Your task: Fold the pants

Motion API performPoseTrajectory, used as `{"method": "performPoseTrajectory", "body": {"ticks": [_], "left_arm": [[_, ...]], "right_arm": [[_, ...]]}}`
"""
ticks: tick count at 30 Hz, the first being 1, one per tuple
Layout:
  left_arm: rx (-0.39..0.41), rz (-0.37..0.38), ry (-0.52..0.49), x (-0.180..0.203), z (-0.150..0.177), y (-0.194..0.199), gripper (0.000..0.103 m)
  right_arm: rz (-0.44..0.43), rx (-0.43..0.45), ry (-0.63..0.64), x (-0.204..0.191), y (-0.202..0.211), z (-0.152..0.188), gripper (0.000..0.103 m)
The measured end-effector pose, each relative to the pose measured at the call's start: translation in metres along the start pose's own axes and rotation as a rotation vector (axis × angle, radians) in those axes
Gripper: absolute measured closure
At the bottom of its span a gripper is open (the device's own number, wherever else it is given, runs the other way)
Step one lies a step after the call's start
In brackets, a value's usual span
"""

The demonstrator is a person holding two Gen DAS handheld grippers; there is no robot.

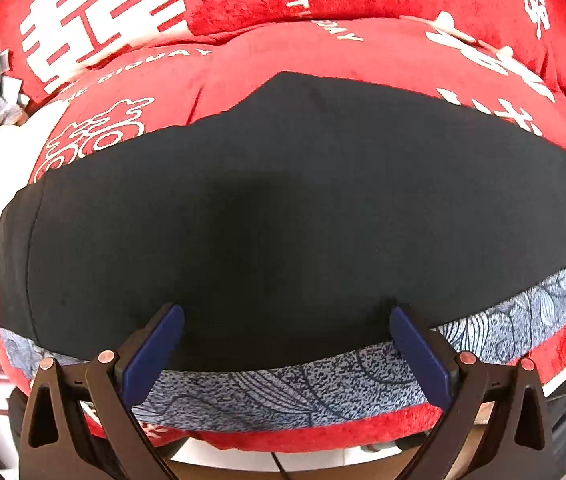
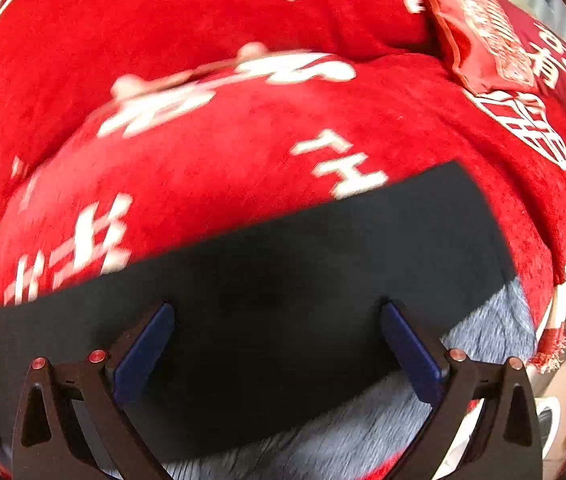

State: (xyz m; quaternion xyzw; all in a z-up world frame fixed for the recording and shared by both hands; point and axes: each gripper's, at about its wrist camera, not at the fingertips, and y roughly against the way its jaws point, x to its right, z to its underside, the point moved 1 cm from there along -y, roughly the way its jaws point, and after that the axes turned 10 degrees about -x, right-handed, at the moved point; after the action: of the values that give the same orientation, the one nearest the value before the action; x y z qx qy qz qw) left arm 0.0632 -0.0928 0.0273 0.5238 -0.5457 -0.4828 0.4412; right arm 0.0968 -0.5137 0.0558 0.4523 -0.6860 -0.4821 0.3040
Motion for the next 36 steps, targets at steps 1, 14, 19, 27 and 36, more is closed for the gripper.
{"method": "performPoseTrajectory", "body": {"ticks": [1, 14, 19, 27, 36], "left_arm": [[-0.006, 0.011, 0.007, -0.002, -0.001, -0.001, 0.000], [-0.052, 0.062, -0.084, 0.082, -0.043, 0.001, 0.000], [-0.057, 0.056, -0.165, 0.155, -0.051, 0.003, 0.000], [-0.050, 0.028, -0.169, 0.223, -0.078, 0.003, 0.000], [0.005, 0.009, -0.115, 0.231, -0.085, 0.000, 0.000]], "right_arm": [[0.035, 0.004, -0.034, 0.011, -0.002, -0.011, 0.000], [-0.026, 0.041, -0.030, 0.062, 0.040, 0.019, 0.000], [-0.087, 0.023, -0.095, 0.106, 0.041, 0.068, 0.000], [-0.323, 0.008, -0.025, 0.113, 0.019, 0.083, 0.000], [-0.390, 0.128, 0.035, 0.101, 0.008, 0.062, 0.000]]}}
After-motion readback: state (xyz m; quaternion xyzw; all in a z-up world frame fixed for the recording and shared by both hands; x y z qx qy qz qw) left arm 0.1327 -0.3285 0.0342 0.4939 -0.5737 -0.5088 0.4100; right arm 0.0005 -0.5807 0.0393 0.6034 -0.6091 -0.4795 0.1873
